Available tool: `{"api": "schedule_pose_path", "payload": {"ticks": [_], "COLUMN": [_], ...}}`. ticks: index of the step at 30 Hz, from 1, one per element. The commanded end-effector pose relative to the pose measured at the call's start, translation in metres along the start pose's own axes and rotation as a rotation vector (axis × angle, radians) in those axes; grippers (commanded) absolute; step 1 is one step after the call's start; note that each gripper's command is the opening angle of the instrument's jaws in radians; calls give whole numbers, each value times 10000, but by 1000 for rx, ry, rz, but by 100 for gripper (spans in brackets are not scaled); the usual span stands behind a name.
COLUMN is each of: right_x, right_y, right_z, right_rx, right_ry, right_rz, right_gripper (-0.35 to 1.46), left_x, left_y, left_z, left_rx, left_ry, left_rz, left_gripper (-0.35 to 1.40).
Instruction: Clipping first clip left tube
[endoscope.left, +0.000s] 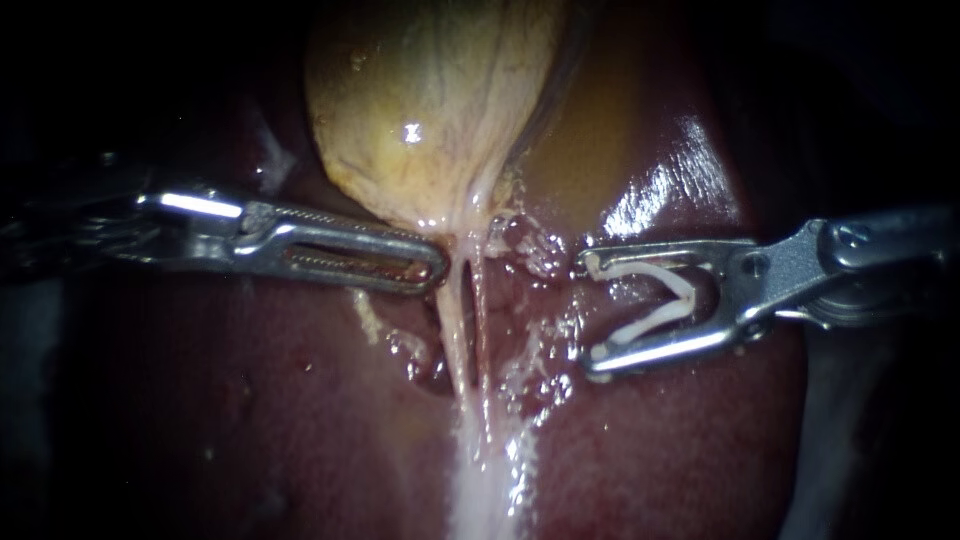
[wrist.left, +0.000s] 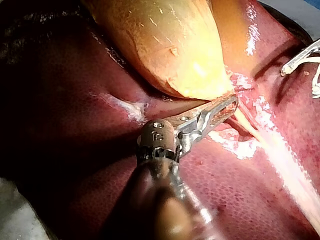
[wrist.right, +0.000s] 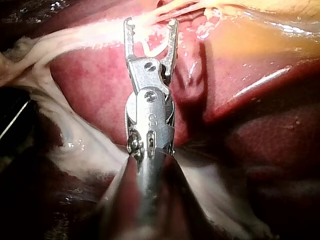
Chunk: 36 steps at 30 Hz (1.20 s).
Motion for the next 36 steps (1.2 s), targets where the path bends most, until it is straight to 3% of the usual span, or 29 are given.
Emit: {"api": "schedule_pose_path", "payload": {"ticks": [1,8,13,18,27,36], "right_x": [0,-1,0,-1,-3,-17], "right_y": [0,-1,-1,-1,-2,-2], "right_z": [0,0,1,2,13,67], "right_rx": [0,0,-1,-1,-9,-17], "right_ry": [0,0,0,0,0,-1], "right_rz": [0,0,0,-1,-2,-9], "right_gripper": [50,50,50,50,50,50], "left_x": [0,6,16,19,18,18], "left_y": [0,10,32,49,57,57], "left_z": [0,-20,-46,-61,-63,-63], "left_rx": [1,-5,-3,-10,-9,-9], "left_ry": [0,-3,9,18,19,20], "left_rz": [0,-6,-17,-24,-25,-25], "left_gripper": [-35,-35,-35,-35,-35,-35]}}
